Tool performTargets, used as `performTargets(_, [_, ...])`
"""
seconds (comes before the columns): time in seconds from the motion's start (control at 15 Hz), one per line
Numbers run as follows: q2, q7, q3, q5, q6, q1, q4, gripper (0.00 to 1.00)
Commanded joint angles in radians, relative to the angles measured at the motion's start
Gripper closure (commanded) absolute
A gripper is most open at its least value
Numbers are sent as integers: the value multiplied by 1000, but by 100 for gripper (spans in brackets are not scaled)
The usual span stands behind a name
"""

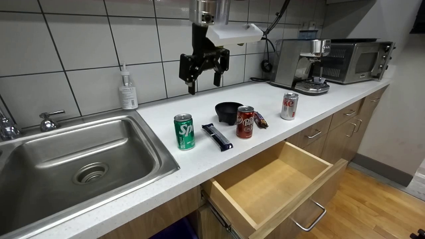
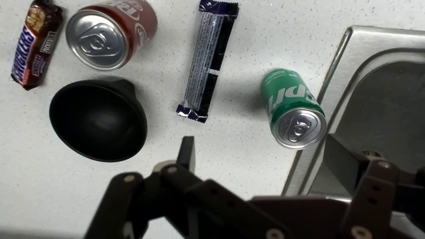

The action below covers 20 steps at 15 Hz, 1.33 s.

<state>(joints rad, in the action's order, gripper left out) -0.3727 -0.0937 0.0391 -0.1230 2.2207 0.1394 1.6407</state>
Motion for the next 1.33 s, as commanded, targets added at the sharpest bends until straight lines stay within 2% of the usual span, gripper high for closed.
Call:
performTargets(0.0, [-23,-44,-11,-62,30,24,-14,0])
performTargets(0.53, [-57,-19,3,-63,128,41,-15,0])
performTargets(1.27, [-139,5,16,-17,130,38,-85,0])
